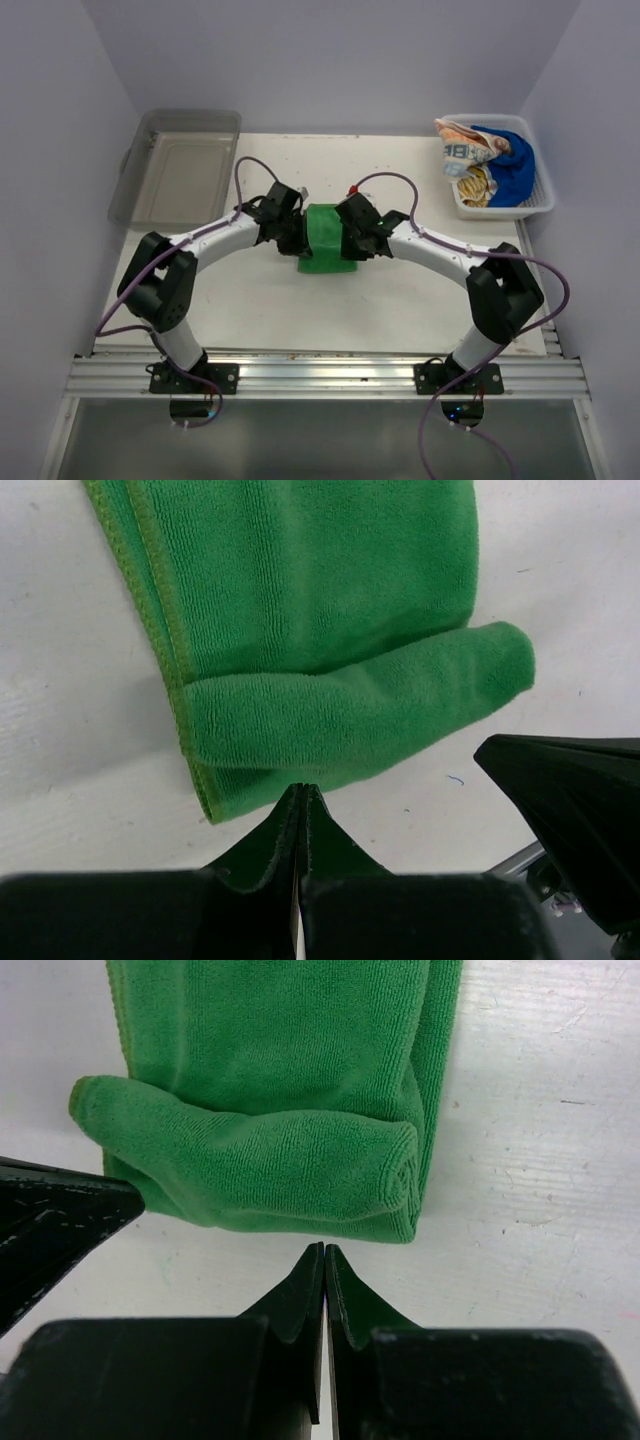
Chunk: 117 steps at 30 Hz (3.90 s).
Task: Roll the towels
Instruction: Roll the towel
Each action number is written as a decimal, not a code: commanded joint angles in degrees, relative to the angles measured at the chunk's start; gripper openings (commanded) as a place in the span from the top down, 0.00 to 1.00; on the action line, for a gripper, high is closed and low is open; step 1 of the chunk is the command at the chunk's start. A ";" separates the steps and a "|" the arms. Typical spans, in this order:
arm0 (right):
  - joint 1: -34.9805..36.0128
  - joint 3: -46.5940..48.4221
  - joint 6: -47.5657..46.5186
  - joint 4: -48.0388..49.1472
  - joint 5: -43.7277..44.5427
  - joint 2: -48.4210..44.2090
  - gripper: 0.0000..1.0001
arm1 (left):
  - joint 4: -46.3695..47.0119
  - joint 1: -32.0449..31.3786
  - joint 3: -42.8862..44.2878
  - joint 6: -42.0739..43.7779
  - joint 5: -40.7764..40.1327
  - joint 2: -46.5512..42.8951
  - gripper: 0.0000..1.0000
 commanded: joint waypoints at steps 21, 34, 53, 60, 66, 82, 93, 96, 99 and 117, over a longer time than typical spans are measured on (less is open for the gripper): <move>-6.76 8.40 -5.88 2.27 -5.54 8.63 0.96 | 0.91 0.17 8.40 1.99 0.39 6.16 1.00; -4.82 14.46 -6.32 1.39 -7.04 15.64 0.96 | 0.64 0.26 4.79 2.08 -2.60 4.21 1.00; -4.82 3.84 -3.95 2.80 1.04 8.54 1.00 | 1.44 2.02 7.25 4.45 -2.51 10.46 1.00; -4.82 4.71 -4.39 0.96 0.78 9.14 1.00 | 1.44 2.02 8.39 4.72 -1.37 10.81 1.00; -4.74 6.38 -5.35 2.01 0.17 7.92 0.99 | 0.74 2.02 10.50 5.42 -0.84 11.95 1.00; -3.16 -1.86 -3.08 5.61 -0.01 10.83 1.00 | 0.64 2.10 13.32 6.56 0.30 16.52 1.00; 7.91 -8.91 7.74 6.05 -0.89 1.07 0.99 | 0.56 2.02 13.84 7.79 1.36 15.38 1.00; 8.80 -7.51 8.09 4.04 -0.19 -0.52 0.99 | 0.30 2.11 14.28 8.23 1.44 14.77 1.00; 8.89 -5.40 7.04 1.32 2.71 -2.53 0.98 | -0.93 2.11 16.39 8.67 1.18 14.85 1.00; 8.80 0.76 2.73 -5.90 9.04 -5.44 0.57 | -9.46 2.11 18.15 12.27 -5.14 3.52 0.45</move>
